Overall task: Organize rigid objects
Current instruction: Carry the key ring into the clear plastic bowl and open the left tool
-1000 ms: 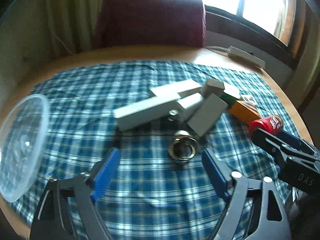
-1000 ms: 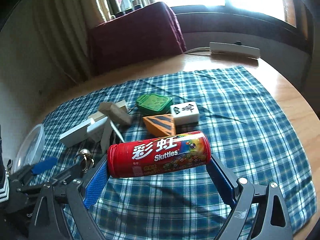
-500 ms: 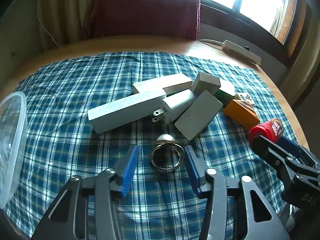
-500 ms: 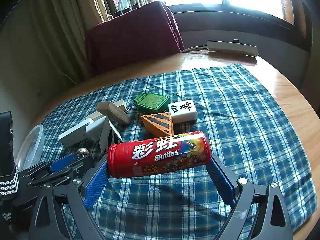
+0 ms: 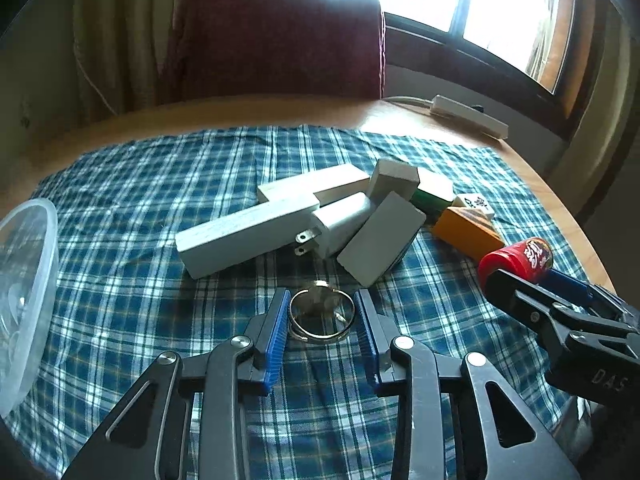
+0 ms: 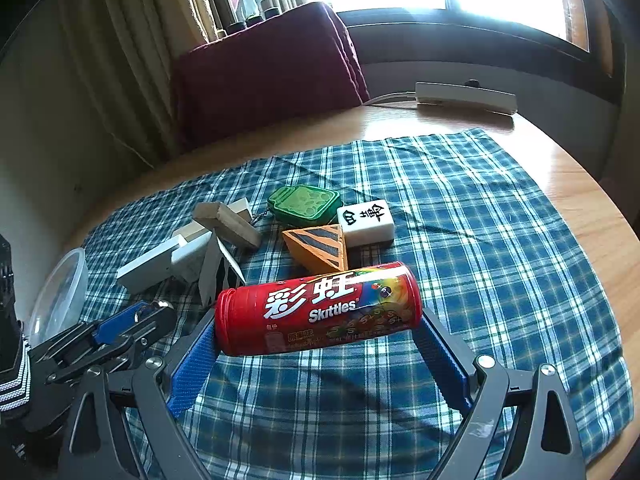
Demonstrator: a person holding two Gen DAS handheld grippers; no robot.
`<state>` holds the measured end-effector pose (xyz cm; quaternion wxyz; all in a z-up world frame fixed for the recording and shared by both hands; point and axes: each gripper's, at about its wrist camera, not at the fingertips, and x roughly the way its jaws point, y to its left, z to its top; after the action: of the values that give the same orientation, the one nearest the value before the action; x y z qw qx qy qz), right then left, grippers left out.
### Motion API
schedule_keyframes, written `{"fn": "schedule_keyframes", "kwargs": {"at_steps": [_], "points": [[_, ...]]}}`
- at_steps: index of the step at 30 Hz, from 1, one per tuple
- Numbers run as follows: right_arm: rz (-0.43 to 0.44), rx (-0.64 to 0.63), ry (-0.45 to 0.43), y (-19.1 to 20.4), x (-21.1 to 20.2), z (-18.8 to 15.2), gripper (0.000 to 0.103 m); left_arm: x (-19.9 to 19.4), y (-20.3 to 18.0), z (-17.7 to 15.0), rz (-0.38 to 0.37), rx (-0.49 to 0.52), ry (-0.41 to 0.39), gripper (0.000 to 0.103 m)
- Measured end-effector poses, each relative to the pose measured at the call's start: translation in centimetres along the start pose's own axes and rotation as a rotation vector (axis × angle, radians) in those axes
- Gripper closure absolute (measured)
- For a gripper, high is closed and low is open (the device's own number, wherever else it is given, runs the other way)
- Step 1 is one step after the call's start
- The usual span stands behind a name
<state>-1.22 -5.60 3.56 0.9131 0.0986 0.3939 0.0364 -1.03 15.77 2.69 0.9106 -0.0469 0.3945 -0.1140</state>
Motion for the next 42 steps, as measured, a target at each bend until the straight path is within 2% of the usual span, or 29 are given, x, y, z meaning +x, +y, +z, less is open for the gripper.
{"fn": "schedule_keyframes", "kwargs": {"at_steps": [15,24,33,42], "points": [[-0.002,0.001,0.000,0.1,0.0,0.0,0.008,-3.2,2.4,-0.3,0.066,-0.061,-0.081,0.070],[-0.002,0.000,0.001,0.1,0.0,0.0,0.008,-4.3,5.6,-0.3,0.120,-0.149,-0.107,0.070],[-0.015,-0.007,0.018,0.2,0.8,0.0,0.008,-6.4,10.7,-1.2,0.210,-0.269,-0.158,0.070],[-0.020,-0.015,0.020,0.4,1.1,-0.1,0.008,-8.7,16.1,-2.6,0.353,-0.380,-0.217,0.070]]}}
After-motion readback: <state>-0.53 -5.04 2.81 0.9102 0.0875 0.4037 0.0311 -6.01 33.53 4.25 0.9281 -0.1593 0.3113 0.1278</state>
